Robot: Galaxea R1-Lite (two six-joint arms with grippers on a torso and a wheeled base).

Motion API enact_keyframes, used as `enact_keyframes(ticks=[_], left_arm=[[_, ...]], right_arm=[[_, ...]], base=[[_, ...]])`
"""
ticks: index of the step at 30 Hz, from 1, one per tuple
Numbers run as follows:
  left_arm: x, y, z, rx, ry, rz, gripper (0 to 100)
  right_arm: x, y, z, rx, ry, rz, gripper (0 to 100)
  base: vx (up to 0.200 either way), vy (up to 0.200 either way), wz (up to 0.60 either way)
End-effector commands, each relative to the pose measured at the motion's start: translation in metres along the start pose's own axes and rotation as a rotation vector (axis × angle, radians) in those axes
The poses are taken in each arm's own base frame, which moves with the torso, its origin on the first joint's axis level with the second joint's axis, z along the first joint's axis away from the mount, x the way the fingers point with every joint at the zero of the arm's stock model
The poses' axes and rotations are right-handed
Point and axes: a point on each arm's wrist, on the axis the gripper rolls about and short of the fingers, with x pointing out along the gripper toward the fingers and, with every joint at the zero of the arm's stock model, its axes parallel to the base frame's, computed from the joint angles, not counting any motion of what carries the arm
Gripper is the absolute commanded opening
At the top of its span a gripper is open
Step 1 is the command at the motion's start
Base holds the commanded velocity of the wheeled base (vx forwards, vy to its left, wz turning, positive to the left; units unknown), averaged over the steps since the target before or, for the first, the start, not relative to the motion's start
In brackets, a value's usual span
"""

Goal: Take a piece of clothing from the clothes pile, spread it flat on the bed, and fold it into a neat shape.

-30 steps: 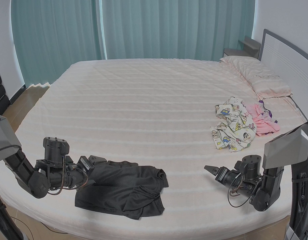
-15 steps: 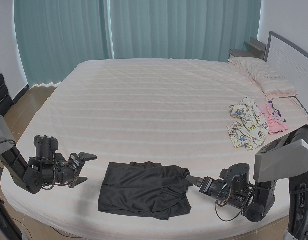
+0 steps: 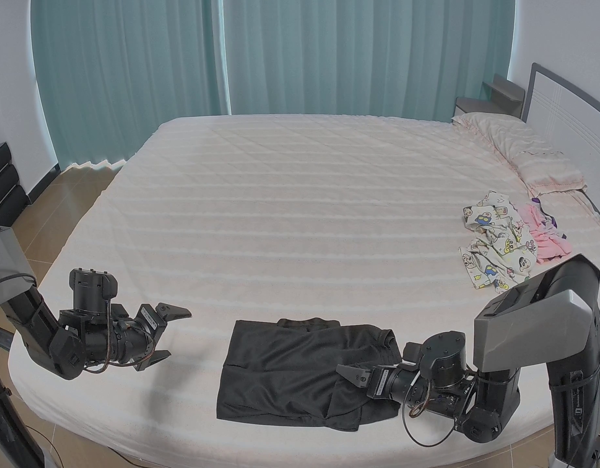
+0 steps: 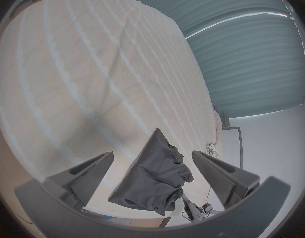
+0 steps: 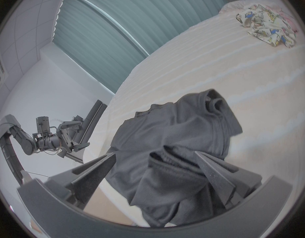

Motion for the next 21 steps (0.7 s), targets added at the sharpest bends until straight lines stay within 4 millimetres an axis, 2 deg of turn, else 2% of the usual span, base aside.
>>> enact_keyframes(ticks=[1, 8, 11, 12, 16, 21], left_arm=[[0.002, 0.002, -0.001, -0.003, 0.006, 0.010, 100], [0.002, 0.003, -0.002, -0.002, 0.009, 0.013, 100], [0.002, 0.003, -0.002, -0.001, 0.007, 0.012, 100], [0.002, 0.003, -0.002, -0.001, 0.007, 0.012, 100], [0.002, 0.003, -0.003, -0.003, 0.011, 0.016, 100], [0.002, 0.003, -0.002, -0.002, 0.010, 0.015, 100]], right_arm=[[0.006, -0.003, -0.005, -0.033, 0.011, -0.006, 100], [0.008, 0.000, -0.001, -0.159, -0.019, -0.003, 100], [0.014, -0.003, -0.004, -0.203, -0.022, -0.026, 100], [0.014, -0.003, -0.004, -0.203, -0.022, -0.026, 0], [0.016, -0.007, -0.012, -0.219, 0.005, -0.039, 0], [0.013, -0.009, -0.012, -0.231, 0.009, -0.061, 0]], base=[[0.000, 0.000, 0.00], [0.000, 0.000, 0.00], [0.000, 0.000, 0.00], [0.000, 0.000, 0.00], [0.000, 0.000, 0.00], [0.000, 0.000, 0.00]])
